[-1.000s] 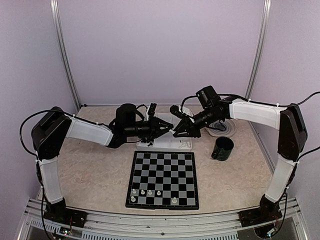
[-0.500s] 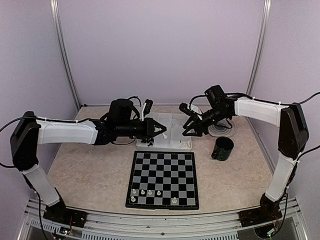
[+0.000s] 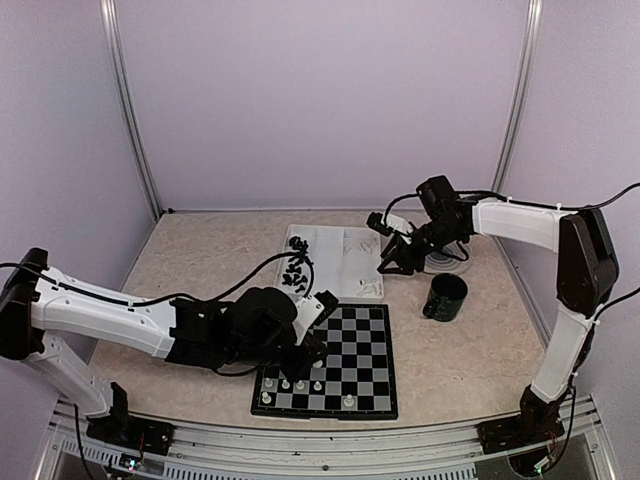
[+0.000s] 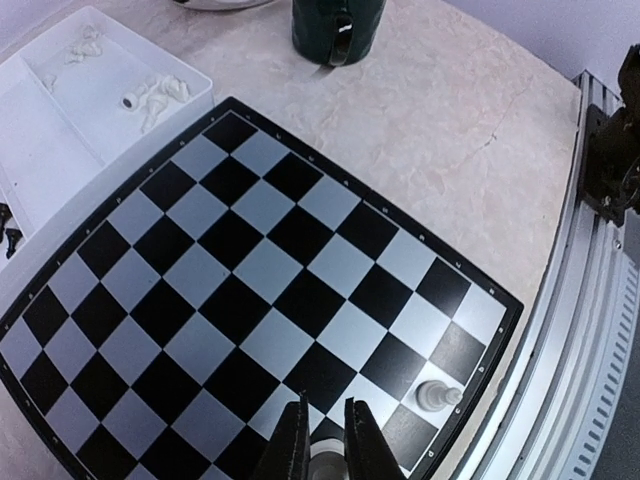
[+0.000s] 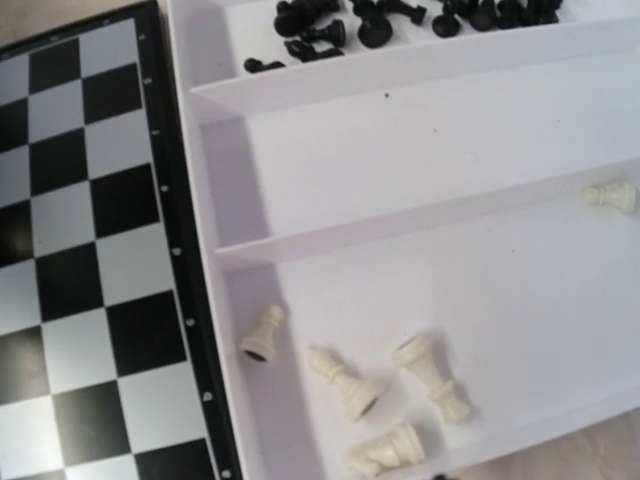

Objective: Set up the chess pieces on the board
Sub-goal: Place the queen at d1.

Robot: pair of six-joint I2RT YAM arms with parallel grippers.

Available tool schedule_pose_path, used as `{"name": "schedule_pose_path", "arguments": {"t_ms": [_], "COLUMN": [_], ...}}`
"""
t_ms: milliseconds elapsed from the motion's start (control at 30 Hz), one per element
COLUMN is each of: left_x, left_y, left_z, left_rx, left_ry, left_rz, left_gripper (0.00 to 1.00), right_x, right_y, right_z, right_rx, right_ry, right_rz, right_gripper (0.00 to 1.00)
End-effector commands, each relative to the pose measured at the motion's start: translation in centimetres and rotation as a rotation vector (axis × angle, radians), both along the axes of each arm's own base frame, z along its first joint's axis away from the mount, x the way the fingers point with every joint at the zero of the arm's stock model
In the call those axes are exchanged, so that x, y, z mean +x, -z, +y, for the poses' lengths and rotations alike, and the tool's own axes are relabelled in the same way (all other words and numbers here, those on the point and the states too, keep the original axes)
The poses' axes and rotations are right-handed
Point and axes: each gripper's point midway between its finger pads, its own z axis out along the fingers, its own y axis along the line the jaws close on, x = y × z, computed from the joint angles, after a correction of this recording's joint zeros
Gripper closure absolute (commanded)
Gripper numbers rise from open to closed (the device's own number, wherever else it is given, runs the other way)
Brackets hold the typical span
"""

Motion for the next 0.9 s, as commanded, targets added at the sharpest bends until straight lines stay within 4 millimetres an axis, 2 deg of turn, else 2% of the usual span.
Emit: {"name": "schedule_pose_path", "arguments": {"t_ms": [0, 167, 467, 867], "left_x": [-0.7, -2.8, -3.8, -5.5], "left_y": [2.4, 3.4, 4.4, 4.7], "left_z": [0.7, 0.0, 0.9, -0.3], "left_rx": [0.100, 0.093, 0.079, 0.081], "left_ry": [-0.016, 0.021, 0.063, 0.171], "left_rz": [-0.055, -0.073, -0.082, -0.097], "left_gripper": [0.89, 0.90, 0.89, 0.89], "right_x": [-0.1, -0.3, -0.3, -0.5], "right_y": [1.7, 2.5, 3.5, 4.1], "right_z": [-0.1, -0.2, -0.2, 0.0], "right_rx": [-0.025, -0.035, -0.046, -0.046], "right_ry": [0.003, 0.000, -0.004, -0.009], "right_rz": [0.014, 0.027, 0.046, 0.072], "right_gripper": [0.52, 0.52, 0.52, 0.52]}}
